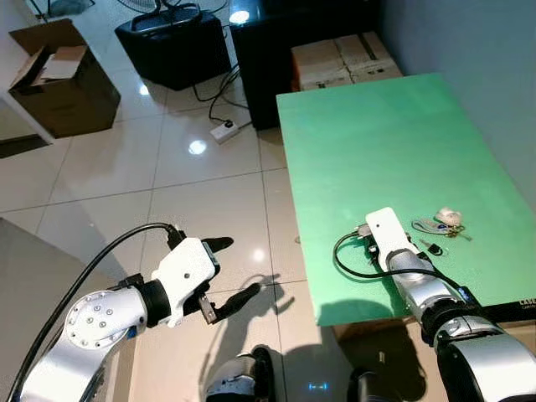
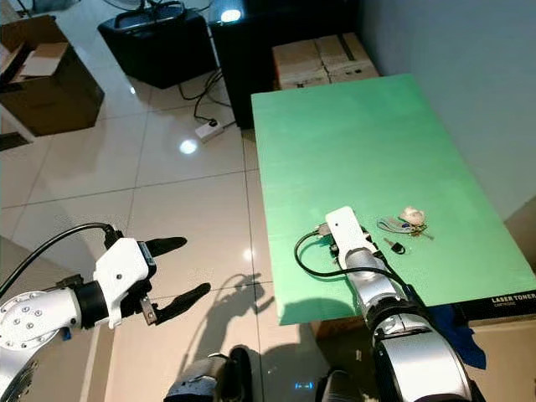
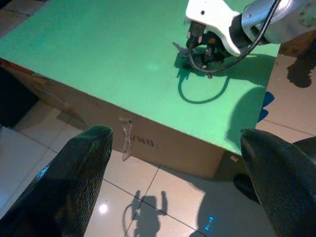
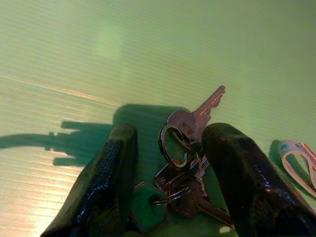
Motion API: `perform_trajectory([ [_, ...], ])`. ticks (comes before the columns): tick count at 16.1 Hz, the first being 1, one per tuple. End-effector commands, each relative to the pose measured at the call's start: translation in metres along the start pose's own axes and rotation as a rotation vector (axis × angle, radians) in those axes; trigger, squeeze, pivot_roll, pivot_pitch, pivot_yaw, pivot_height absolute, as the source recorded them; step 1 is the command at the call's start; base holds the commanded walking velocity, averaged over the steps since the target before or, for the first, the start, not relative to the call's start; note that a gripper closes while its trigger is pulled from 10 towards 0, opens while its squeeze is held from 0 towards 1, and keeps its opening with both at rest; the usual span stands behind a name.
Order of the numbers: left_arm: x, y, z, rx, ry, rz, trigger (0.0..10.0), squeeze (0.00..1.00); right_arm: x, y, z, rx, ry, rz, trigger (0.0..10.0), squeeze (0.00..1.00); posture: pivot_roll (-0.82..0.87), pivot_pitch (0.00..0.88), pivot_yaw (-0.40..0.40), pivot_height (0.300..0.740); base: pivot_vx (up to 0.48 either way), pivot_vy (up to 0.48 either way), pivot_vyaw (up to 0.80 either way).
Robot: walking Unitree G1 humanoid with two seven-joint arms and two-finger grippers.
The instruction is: Hang keys on a hook
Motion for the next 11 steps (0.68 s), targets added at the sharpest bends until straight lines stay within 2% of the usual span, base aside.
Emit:
perform_trajectory([
  [1, 0.0026, -0.0048, 0.0035, 0.004, 0.018, 0.008, 10.0, 0.00, -0.0005, 0.0002, 0.0035, 0.006, 0.024, 0.007, 0.3, 0.00, 0.23, 0.208, 0.178, 0.740, 0.000, 0.000, 0.00],
  [2, 0.0033, -0.0034, 0.0034, 0.001, 0.018, 0.008, 10.0, 0.00, -0.0012, 0.0001, 0.0033, 0.008, 0.036, 0.010, 0.0, 0.00, 0.23, 0.208, 0.179, 0.740, 0.000, 0.000, 0.00],
  [11, 0.0063, 0.0009, 0.0021, -0.007, 0.016, 0.002, 10.0, 0.00, -0.0039, -0.0006, 0.0060, 0.018, 0.050, 0.014, 0.0, 0.00, 0.22, 0.192, 0.177, 0.740, 0.000, 0.000, 0.00],
])
Point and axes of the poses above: a point about 5 cm out from each wrist's last joint towards the gripper, its own y axis pointing out of the wrist towards the gripper, its own x axis along the axis of the wrist's last joint, z = x × y, the point moved 1 cm from there along y, pointing out of the wrist towards the gripper, and after that the axes turned 3 degrees about y, right-handed, at the moved point
